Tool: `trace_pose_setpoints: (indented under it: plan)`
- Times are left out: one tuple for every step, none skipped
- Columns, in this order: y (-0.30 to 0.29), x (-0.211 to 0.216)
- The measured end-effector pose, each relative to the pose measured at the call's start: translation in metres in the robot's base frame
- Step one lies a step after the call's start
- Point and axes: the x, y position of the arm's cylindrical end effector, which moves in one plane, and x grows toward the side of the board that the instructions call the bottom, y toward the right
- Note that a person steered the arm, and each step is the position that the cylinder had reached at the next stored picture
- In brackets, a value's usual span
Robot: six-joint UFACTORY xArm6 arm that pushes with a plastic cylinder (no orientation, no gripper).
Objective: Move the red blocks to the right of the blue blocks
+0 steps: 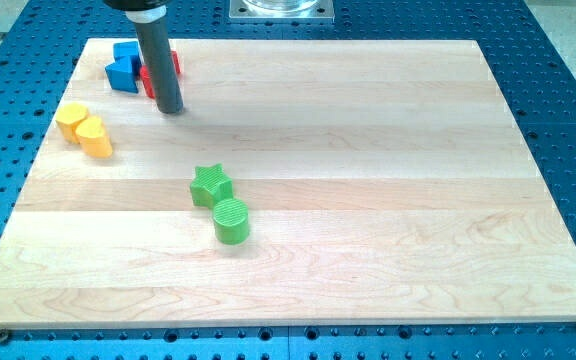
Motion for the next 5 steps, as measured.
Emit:
trace_pose_setpoints:
  plan:
    - [-0.015, -0.014]
    - [-0.035, -0.019]
    - [0.005, -0.006]
    - [0.008, -0.049]
    - [-0.026, -0.05]
